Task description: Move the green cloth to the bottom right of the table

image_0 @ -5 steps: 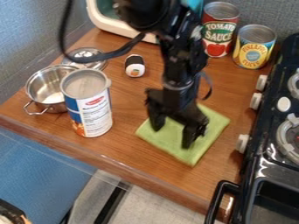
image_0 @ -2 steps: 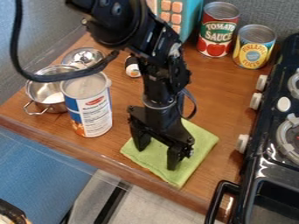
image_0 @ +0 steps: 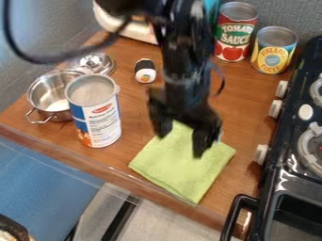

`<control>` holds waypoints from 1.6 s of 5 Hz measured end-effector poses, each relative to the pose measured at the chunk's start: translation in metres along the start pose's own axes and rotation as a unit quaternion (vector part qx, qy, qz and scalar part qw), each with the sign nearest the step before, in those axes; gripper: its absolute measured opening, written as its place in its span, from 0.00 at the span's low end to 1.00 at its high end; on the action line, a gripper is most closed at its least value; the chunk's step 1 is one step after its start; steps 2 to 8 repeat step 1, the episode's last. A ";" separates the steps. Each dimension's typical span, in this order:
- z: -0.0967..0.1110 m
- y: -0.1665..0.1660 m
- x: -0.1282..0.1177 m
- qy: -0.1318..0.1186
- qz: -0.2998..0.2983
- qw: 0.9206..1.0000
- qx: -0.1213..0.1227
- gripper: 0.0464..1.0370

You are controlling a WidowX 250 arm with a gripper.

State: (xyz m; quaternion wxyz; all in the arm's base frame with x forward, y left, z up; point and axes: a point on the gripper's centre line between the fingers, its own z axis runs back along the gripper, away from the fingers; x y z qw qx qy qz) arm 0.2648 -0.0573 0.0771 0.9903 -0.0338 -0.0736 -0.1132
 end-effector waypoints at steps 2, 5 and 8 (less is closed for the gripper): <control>0.011 0.007 -0.004 -0.004 -0.001 1.000 0.002 0.96; 0.011 0.007 -0.004 -0.004 -0.001 1.000 0.002 0.96; 0.011 0.007 -0.004 -0.004 -0.001 1.000 0.002 0.96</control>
